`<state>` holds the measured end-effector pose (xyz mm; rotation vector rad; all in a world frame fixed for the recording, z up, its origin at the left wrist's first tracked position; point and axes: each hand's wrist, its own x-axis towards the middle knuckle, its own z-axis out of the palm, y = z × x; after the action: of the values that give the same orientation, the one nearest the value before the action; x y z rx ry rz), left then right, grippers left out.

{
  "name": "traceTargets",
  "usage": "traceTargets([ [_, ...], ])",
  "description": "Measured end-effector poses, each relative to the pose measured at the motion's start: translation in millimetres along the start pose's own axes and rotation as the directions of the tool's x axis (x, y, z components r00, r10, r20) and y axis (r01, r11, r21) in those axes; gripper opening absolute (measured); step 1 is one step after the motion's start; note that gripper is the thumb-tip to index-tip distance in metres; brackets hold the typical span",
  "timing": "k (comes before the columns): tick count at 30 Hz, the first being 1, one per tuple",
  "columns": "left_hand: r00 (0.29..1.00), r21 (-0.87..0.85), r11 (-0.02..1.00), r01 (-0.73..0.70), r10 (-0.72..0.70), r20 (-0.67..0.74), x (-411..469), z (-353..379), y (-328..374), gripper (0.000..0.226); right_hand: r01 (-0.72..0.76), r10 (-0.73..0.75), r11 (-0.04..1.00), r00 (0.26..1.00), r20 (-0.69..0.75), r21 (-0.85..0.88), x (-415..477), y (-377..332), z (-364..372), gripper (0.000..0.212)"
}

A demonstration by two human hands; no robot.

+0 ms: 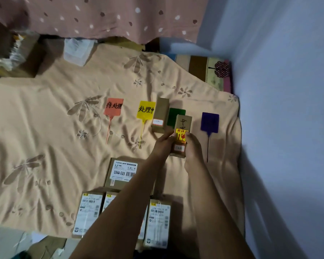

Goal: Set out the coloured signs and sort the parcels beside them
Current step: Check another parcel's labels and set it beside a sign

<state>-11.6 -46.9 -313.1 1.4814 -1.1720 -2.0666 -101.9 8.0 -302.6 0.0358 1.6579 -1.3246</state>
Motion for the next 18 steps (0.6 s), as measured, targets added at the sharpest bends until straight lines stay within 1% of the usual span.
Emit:
traceTargets([
  [3,1.000,0.023,1.000,-0.018,0.018,-0.017,16.6,21.5,4.5,0.030,0.015,-0.014,1.000,1.000,-0.025,0.008,24.2,-7.2,-13.1,0.013],
  [5,0.999,0.053,0.998,-0.030,0.030,-0.013,33.1,32.4,8.3,0.028,0.016,-0.017,1.000,0.998,-0.056,-0.018,45.0,-14.1,-19.3,0.013],
  [9,1.000,0.117,0.993,-0.017,0.017,0.003,66.7,48.1,16.0,0.039,0.042,-0.043,0.999,0.997,-0.061,-0.019,81.3,-28.6,-24.7,0.019],
  [12,1.000,0.141,0.990,-0.018,0.019,-0.004,85.8,58.7,23.0,0.041,0.042,-0.043,0.999,0.996,-0.074,-0.025,108.3,-36.5,-27.3,0.018],
  [14,1.000,0.166,0.986,0.003,-0.001,-0.007,99.8,63.1,23.2,0.043,0.001,-0.005,0.999,0.995,-0.100,-0.032,124.6,-37.7,-27.9,0.018],
  [16,0.999,0.171,0.984,0.048,-0.051,0.009,107.3,66.9,20.6,0.045,-0.062,0.055,0.996,0.991,-0.122,-0.059,136.3,-34.4,-28.7,0.018],
  [18,0.996,0.171,0.982,0.086,-0.086,-0.006,110.1,68.7,15.9,0.046,-0.101,0.091,0.992,0.989,-0.115,-0.082,141.3,-30.2,-30.2,0.019],
])
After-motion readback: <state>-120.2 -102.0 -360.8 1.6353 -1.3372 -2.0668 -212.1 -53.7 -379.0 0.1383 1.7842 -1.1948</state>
